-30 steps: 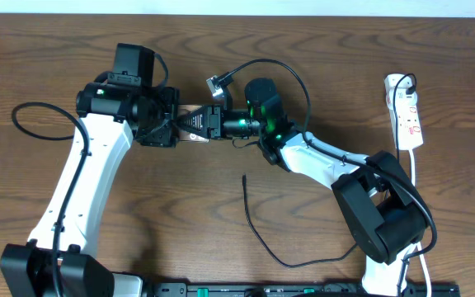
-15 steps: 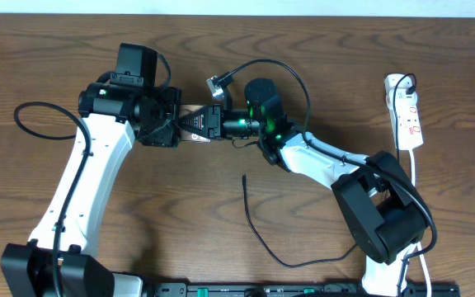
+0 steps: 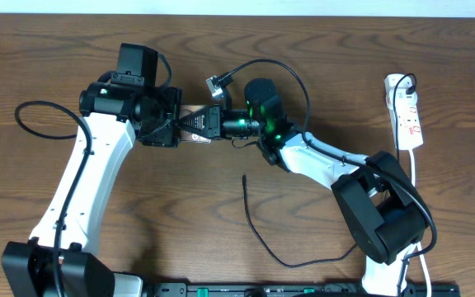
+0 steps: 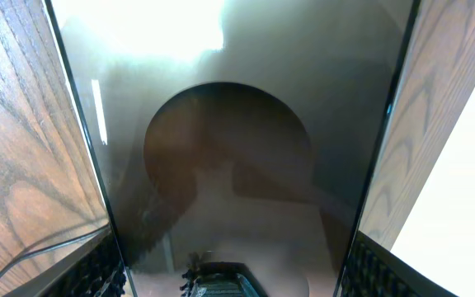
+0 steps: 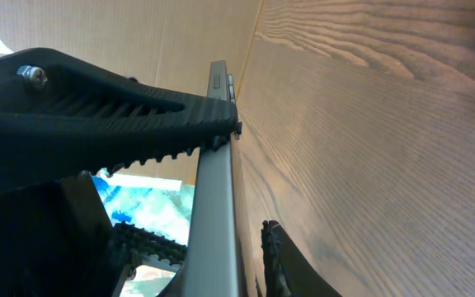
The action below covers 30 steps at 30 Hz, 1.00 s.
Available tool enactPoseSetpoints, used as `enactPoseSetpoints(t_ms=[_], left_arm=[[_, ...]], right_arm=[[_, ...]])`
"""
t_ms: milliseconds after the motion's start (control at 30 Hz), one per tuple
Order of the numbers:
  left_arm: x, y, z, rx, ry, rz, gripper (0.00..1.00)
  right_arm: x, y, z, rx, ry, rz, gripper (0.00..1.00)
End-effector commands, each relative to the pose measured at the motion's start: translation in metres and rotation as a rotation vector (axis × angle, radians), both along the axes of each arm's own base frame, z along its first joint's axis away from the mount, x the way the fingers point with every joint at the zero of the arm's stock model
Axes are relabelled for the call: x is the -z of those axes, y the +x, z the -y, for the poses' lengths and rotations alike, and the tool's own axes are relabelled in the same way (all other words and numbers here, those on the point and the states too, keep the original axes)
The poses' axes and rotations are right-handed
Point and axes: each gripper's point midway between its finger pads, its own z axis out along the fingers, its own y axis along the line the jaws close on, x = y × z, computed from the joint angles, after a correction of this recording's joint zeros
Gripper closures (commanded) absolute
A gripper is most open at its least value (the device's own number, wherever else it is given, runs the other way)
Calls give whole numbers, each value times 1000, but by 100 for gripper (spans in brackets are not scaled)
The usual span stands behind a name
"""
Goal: Plug charger to phone and switch on socket
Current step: 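Grasp the phone's edge with the right gripper beside the left gripper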
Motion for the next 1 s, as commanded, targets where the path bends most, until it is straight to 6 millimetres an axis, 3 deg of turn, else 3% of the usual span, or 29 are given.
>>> enactPoseSetpoints(t_ms=[0,133,233,300,567,967], left_arm=[[0,0,1,-1,2,1,93],[0,0,1,-1,1,0,92],[0,0,1,-1,1,0,83],[0,0,1,-1,2,0,71],[0,0,1,-1,2,0,48],[0,0,1,2,3,-3,25]], right_arm=[[-6,-1,-5,-6,7,15,87],[-6,-1,-5,-7,8,15,90],[-6,-1,-5,-7,7,14,90],[-7,-1,-5,-10,9,15,90],[-7,-2,-5,-14,9,14,95],[-7,-2,-5,-14,9,14,97]])
